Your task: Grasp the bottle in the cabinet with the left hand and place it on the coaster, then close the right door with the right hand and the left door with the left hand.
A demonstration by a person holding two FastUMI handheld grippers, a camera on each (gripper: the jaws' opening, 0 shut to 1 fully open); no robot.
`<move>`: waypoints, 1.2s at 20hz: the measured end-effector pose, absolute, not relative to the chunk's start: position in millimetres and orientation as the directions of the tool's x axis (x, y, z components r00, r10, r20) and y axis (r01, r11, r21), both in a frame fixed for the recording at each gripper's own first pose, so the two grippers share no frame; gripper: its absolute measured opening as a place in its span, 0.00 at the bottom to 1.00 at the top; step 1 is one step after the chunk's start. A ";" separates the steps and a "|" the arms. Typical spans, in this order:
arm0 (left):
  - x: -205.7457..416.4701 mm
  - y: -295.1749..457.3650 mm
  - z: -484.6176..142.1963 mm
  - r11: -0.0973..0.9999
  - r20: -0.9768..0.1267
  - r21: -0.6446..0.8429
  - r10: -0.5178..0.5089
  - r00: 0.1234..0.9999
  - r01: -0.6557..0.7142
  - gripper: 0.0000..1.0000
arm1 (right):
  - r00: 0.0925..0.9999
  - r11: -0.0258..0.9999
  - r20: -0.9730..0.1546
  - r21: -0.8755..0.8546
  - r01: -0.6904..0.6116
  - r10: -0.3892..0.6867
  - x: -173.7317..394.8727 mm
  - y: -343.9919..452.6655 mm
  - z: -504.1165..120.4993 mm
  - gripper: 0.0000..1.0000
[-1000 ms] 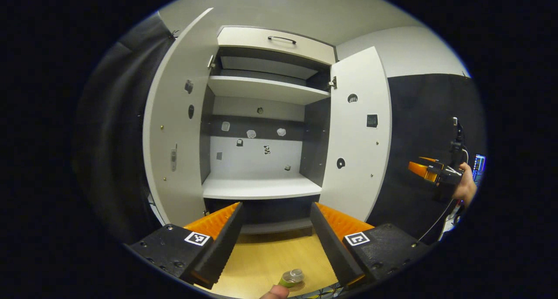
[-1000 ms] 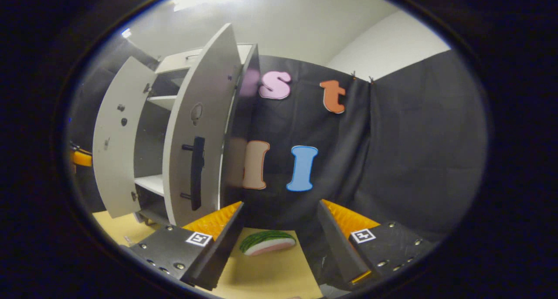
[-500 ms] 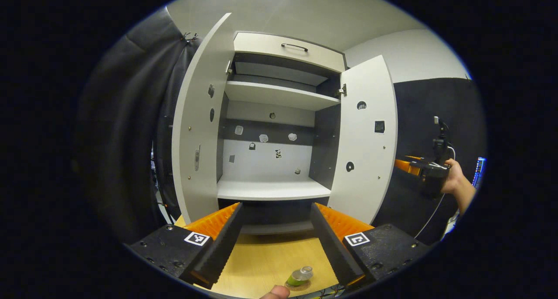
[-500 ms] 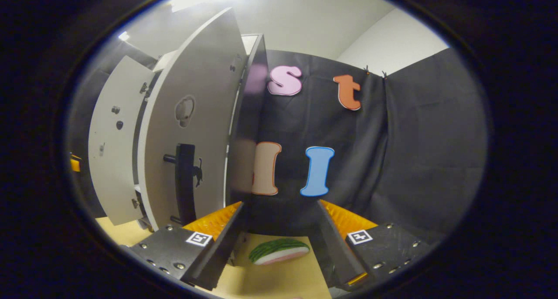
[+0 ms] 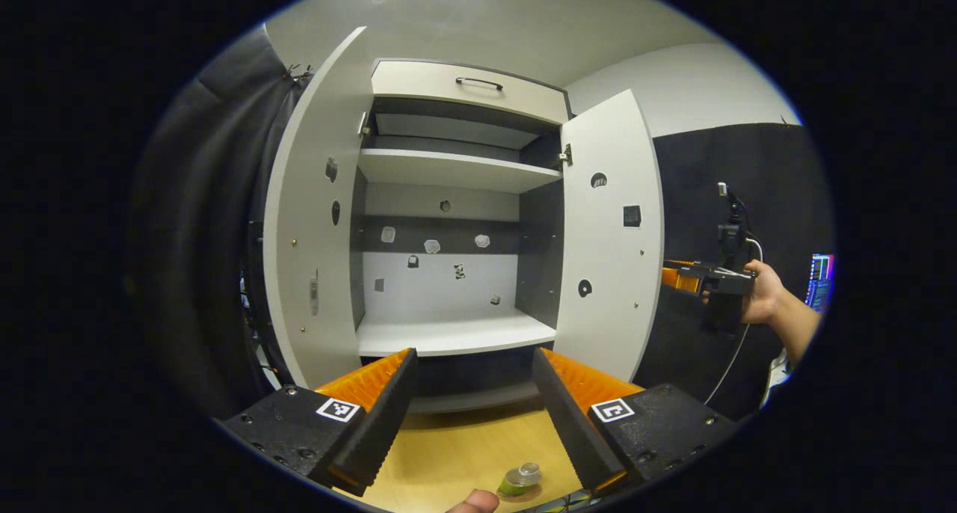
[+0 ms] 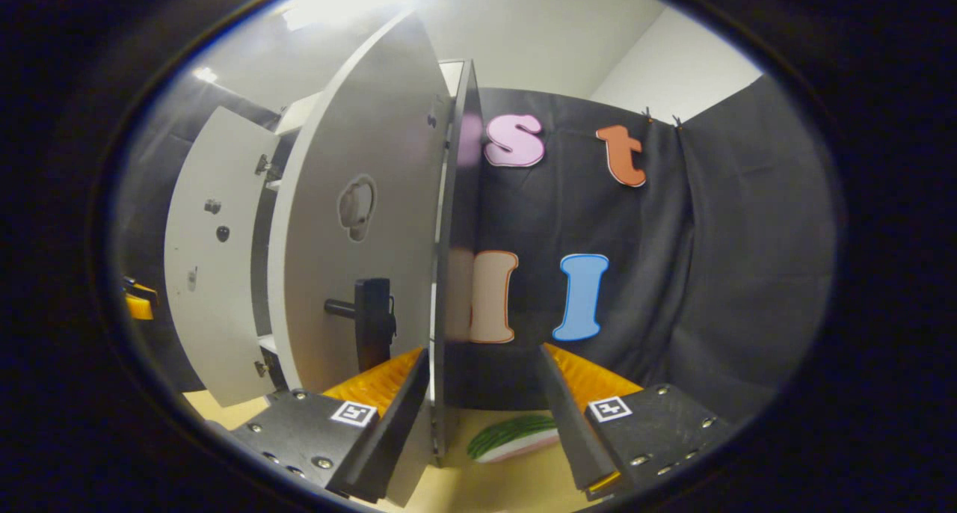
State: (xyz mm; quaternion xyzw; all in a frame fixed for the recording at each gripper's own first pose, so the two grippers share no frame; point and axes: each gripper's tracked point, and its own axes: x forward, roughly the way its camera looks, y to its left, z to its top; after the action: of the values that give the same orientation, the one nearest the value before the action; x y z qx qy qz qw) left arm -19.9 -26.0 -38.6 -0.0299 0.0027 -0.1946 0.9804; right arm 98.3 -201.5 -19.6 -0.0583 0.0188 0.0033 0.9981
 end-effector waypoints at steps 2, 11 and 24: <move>-18.3 -28.0 -40.6 0.922 -0.016 -0.064 -0.384 0.923 0.382 0.96 | 0.999 0.991 -0.053 -0.136 0.005 -0.012 96.9 -198.2 -18.3 0.84; -15.5 -29.1 -22.1 0.901 0.012 -0.065 -0.430 0.903 0.430 0.97 | 0.998 0.993 -0.065 -0.120 0.010 -0.018 94.0 -157.6 -22.9 0.88; -6.6 10.8 -22.4 0.926 0.009 -0.064 -0.373 0.928 0.373 0.96 | 0.993 0.992 -0.082 -0.094 0.079 -0.087 109.2 -138.5 -31.6 0.88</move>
State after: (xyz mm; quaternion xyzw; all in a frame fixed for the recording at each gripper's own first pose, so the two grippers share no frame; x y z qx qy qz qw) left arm -6.6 10.8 -22.4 -0.0321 0.0016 -0.1900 0.9813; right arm 109.2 -138.5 -31.6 -0.0455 0.0432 -0.0416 0.9972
